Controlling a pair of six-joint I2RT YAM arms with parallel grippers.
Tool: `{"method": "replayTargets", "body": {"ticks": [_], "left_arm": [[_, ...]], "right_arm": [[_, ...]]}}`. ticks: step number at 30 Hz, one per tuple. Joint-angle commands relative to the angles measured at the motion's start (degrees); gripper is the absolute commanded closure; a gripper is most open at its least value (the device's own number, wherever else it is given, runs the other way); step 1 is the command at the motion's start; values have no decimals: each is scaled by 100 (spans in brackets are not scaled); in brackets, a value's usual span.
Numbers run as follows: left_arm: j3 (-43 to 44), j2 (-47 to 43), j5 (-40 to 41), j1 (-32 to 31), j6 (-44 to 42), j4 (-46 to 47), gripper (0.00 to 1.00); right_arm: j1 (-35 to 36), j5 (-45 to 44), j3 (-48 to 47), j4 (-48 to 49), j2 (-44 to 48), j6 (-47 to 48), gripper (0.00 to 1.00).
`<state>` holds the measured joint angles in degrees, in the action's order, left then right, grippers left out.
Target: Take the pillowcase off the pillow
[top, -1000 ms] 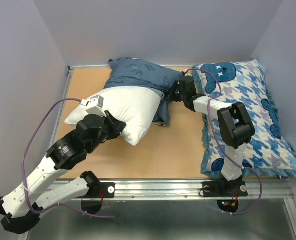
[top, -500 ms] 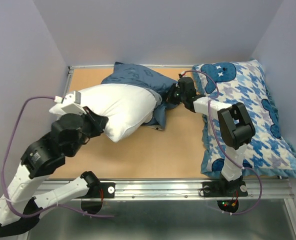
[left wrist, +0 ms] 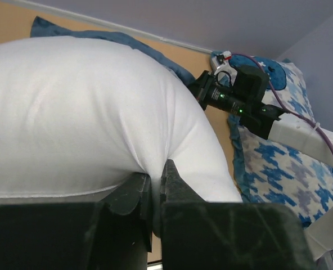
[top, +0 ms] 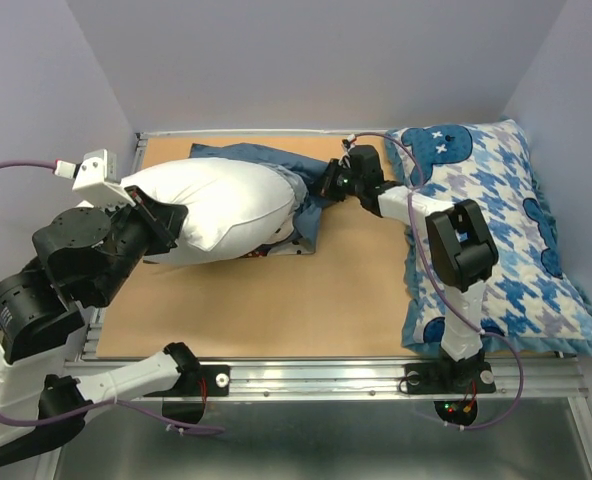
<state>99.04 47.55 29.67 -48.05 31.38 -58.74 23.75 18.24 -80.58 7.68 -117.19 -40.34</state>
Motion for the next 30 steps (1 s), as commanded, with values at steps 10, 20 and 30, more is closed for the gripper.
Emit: {"method": "replayTargets", "body": {"ticks": [10, 20, 30], "left_arm": [[-1255, 473, -540, -46, -203, 3843, 100], [-1010, 1291, -620, -38, -342, 4072, 100], [-642, 1757, -858, 6, -439, 4222, 100]], "right_arm": [[-389, -244, -133, -751, 1004, 825, 59], [-380, 100, -248, -1287, 2515, 1370, 22], [-240, 1356, 1113, 92, 4950, 2310, 2]]}}
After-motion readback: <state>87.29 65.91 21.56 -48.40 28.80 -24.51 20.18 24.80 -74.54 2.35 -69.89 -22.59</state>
